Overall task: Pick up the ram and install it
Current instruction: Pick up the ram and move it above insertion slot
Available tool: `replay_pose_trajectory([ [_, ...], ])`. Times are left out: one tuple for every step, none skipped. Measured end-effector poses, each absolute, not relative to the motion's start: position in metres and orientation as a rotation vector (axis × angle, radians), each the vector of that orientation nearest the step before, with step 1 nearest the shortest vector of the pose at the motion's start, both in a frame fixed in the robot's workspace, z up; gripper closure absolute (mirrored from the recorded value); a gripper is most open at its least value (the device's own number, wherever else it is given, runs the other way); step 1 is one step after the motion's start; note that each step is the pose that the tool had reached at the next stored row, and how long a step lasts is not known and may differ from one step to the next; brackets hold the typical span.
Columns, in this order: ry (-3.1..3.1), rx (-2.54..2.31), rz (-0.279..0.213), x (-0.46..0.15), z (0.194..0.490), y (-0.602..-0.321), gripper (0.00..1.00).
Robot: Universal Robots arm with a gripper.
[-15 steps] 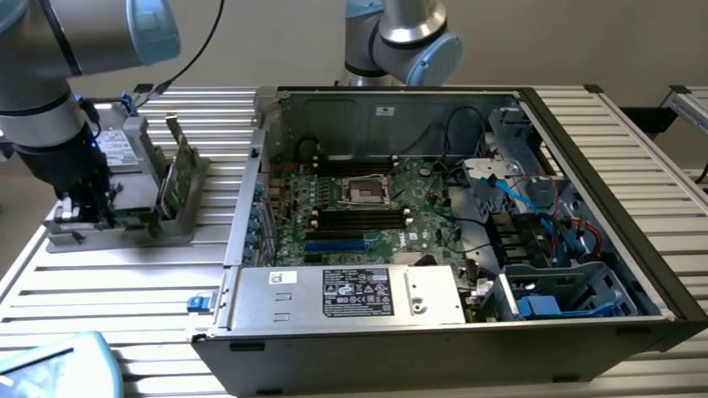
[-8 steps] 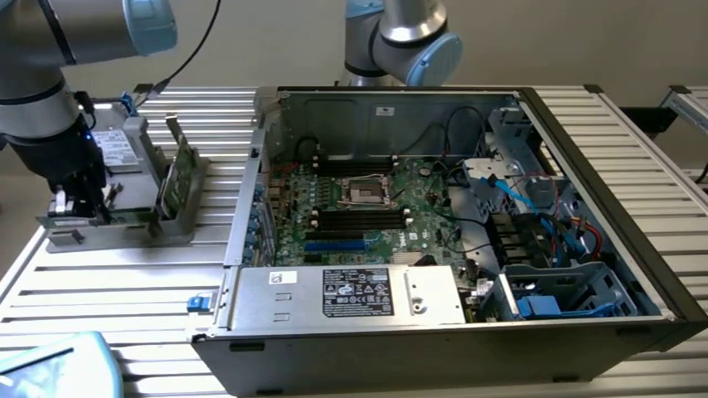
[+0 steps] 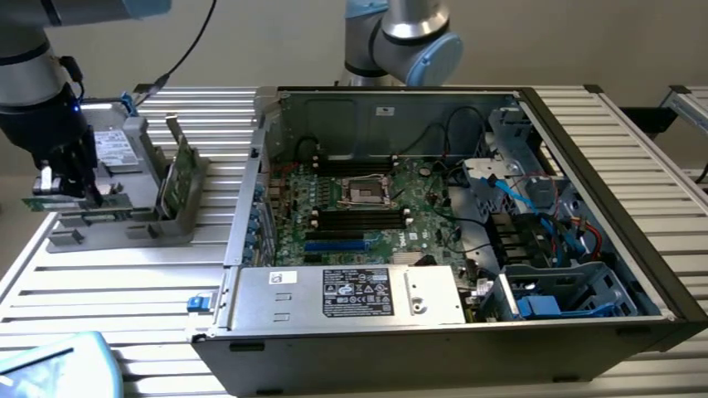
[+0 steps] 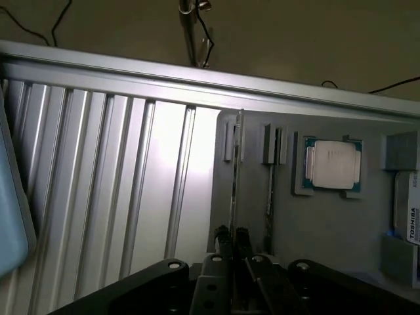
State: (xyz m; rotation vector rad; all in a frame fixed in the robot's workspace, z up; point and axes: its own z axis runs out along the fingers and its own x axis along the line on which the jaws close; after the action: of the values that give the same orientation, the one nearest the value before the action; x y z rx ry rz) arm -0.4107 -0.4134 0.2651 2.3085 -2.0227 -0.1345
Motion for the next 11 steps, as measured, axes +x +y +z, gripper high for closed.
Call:
replay_pose_trajectory([
  [-2.023,2.309,-0.134,-0.408,0.270,-0.413,0.86],
  [-2.023,2.308,-0.135,-0.404,0.274,-0.413,0.86],
  [-2.023,2.309,-0.135,-0.400,0.279,-0.414,0.86],
  [-2.023,2.309,-0.134,-0.396,0.283,-0.414,0.86],
  [-2.023,2.308,-0.135,-0.393,0.288,-0.414,0.86],
  [-2.023,2.308,-0.135,-0.389,0.292,-0.414,0.86],
  [-2.022,2.308,-0.135,-0.386,0.297,-0.414,0.86],
  [-2.022,2.308,-0.135,-0.383,0.301,-0.414,0.86],
  [-2.022,2.307,-0.134,-0.380,0.306,-0.414,0.86],
  [-2.021,2.306,-0.133,-0.377,0.310,-0.414,0.86],
  [-2.021,2.306,-0.132,-0.374,0.314,-0.414,0.86],
])
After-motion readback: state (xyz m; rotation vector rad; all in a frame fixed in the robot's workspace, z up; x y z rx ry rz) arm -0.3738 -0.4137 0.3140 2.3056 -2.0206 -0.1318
